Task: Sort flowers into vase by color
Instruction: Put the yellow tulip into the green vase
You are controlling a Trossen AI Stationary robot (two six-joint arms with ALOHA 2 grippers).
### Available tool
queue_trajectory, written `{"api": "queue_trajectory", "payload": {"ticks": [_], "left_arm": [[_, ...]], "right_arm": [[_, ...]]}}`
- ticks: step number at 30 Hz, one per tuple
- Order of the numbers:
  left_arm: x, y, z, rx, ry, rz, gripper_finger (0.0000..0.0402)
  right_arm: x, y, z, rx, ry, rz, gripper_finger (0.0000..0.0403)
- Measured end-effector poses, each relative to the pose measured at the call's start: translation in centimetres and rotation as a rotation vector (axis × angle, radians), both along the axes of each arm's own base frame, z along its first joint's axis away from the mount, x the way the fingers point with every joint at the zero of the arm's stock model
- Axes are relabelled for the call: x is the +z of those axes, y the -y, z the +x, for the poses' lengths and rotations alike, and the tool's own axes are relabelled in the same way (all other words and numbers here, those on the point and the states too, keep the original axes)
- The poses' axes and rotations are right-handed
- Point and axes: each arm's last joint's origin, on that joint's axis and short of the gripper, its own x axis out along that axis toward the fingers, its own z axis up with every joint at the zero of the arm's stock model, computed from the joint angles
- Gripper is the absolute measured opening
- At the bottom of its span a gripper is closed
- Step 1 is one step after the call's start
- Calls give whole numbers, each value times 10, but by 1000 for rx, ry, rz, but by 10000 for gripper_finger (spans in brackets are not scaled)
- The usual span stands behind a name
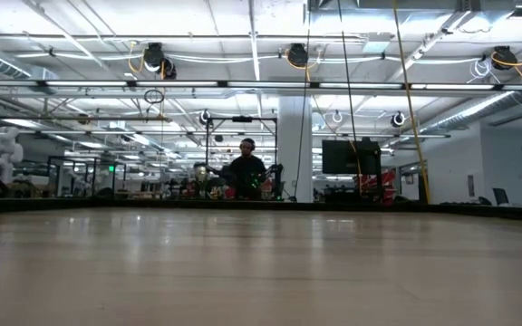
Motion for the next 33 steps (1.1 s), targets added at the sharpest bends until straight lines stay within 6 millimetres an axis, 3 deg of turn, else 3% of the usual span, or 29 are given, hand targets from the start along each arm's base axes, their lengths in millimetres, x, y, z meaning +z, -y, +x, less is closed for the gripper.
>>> {"api": "queue_trajectory", "payload": {"ticks": [7,11,20,26,33], "left_arm": [[0,1,0,-6,0,-2,91],[1,1,0,-6,9,-3,135],[10,12,-13,-60,36,-9,149],[15,14,-19,-63,59,-15,149],[7,19,-20,-83,-26,5,149]], "right_arm": [[0,0,0,-5,-1,-1,2],[7,1,-12,-5,-8,5,1],[40,-2,-83,-18,-37,43,1],[51,-6,-132,-40,-71,83,0],[49,-13,-158,-38,-131,114,0]]}}
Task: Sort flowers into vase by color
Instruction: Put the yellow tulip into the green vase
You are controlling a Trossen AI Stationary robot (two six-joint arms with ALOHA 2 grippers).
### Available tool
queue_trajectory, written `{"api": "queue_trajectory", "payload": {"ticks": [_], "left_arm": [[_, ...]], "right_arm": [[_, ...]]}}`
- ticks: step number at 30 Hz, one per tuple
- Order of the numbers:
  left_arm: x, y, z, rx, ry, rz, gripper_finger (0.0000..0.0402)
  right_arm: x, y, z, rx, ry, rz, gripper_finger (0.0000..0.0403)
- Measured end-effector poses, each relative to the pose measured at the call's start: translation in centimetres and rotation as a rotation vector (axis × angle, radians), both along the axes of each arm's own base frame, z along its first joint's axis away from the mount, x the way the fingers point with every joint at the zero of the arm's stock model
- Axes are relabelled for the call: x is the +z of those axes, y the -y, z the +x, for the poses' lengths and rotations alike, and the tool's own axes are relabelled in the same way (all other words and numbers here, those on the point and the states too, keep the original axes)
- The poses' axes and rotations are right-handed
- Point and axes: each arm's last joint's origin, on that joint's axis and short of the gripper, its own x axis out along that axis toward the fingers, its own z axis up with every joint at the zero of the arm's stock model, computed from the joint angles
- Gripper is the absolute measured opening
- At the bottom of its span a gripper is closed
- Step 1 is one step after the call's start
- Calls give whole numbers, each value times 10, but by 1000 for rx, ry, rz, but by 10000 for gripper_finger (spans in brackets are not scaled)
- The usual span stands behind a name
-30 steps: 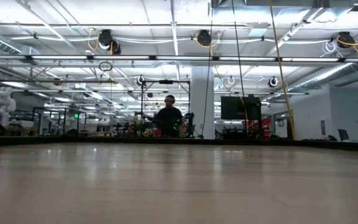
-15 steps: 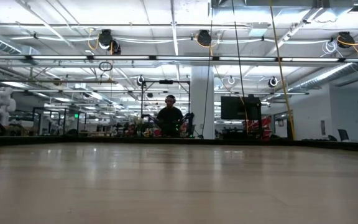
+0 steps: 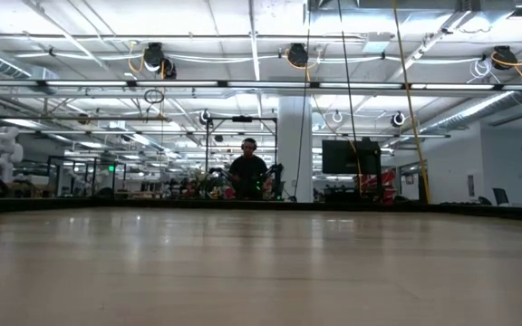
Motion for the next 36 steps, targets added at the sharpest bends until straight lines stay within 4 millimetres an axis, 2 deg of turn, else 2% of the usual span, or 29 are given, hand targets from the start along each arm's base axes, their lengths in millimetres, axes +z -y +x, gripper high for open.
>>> {"api": "queue_trajectory", "payload": {"ticks": [7,10,14,18,26,33,36], "left_arm": [[-15,-7,-13,26,-218,-54,149],[-17,-15,-18,-2,-249,-91,149],[-19,-24,-29,-82,-206,-89,149],[-30,-38,-47,-45,-147,-79,149],[-78,-67,-96,70,-101,-94,149],[-122,-72,-129,-39,-30,-126,149],[-141,-73,-141,-28,-21,-154,149]], "right_arm": [[-2,-12,-6,37,-9,29,0],[-4,-17,-10,51,-39,60,0],[-7,-23,-16,14,-45,117,0],[-7,-33,-19,-37,-19,118,0],[-12,-45,-15,-90,-9,157,0],[-17,-51,-9,-108,-22,183,0],[-17,-51,-9,-124,-13,176,0]]}}
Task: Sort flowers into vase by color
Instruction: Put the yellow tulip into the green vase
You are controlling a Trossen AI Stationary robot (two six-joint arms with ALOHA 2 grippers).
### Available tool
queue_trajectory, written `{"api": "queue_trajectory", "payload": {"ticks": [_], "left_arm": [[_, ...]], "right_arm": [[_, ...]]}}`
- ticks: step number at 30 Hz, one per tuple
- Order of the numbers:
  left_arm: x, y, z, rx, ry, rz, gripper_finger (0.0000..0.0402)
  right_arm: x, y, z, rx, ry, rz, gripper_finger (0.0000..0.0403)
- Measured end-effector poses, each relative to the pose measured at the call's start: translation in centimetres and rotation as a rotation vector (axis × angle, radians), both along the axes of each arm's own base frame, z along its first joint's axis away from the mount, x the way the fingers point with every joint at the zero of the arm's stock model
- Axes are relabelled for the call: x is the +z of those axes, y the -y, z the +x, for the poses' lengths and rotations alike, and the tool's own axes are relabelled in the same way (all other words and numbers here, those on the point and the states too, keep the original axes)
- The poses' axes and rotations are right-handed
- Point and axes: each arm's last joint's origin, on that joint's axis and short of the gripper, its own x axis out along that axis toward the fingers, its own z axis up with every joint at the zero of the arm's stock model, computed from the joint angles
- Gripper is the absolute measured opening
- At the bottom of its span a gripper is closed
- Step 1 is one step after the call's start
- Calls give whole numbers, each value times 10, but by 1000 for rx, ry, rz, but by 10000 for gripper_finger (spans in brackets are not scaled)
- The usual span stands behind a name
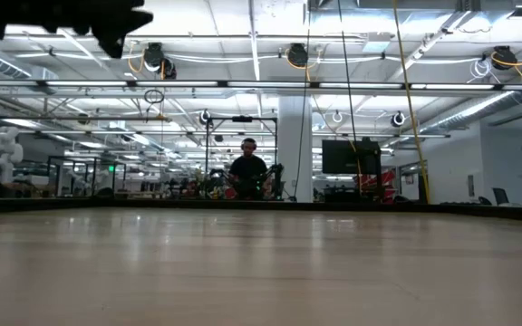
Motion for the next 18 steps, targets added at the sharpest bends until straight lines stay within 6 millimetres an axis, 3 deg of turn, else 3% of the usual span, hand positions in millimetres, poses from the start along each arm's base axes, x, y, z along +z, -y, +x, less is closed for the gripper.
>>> {"api": "queue_trajectory", "payload": {"ticks": [7,11,18], "left_arm": [[-45,-1,-17,15,30,-28,149],[-56,-1,-21,19,87,-26,149],[-70,-1,-20,20,16,-25,149]], "right_arm": [[1,-1,-2,-9,9,9,0],[1,-4,-4,-5,16,45,0],[1,-6,-6,-1,23,69,0]]}}
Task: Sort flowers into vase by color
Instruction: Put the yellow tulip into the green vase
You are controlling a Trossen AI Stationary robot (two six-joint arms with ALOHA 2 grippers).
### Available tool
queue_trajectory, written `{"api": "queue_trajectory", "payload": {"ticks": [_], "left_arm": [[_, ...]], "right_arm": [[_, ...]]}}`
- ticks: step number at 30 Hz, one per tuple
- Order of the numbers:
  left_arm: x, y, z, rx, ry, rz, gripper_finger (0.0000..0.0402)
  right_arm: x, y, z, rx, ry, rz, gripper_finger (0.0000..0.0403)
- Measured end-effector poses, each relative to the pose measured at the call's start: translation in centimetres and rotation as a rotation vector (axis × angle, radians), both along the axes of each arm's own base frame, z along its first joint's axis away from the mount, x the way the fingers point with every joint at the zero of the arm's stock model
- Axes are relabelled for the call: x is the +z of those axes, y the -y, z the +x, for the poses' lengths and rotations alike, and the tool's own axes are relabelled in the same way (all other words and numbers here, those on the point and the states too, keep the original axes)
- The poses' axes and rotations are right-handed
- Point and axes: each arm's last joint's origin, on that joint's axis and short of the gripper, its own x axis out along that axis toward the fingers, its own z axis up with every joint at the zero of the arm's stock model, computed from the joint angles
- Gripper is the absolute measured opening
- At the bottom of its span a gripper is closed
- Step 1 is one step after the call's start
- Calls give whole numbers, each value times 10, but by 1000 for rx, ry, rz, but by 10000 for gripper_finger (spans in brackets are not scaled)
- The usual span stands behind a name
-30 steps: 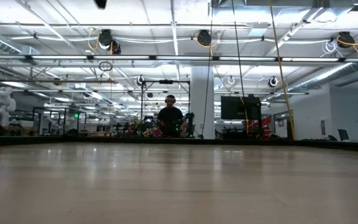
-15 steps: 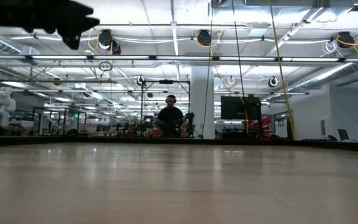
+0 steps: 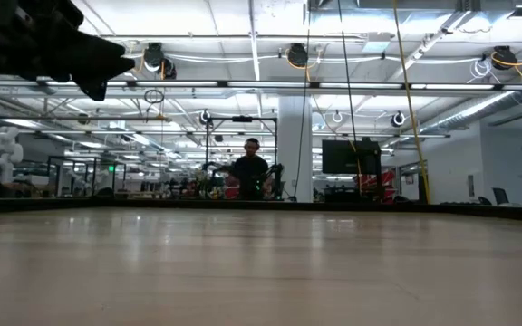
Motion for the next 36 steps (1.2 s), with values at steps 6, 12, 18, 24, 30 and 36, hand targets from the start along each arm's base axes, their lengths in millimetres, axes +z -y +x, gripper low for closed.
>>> {"api": "queue_trajectory", "payload": {"ticks": [6,12,18,24,30,36], "left_arm": [[-2,0,0,1,-19,0,149],[-2,0,0,1,-18,0,149],[-2,0,0,1,-19,0,149],[-2,0,0,1,-19,-1,149],[-2,0,0,1,-19,-1,149],[-2,0,0,1,-19,-1,149]], "right_arm": [[6,2,-2,2,39,14,0],[23,6,-11,60,138,10,0],[36,7,-33,227,199,39,0],[43,6,-55,432,228,29,0],[49,15,-83,672,270,-11,0],[47,29,-110,824,241,42,0]]}}
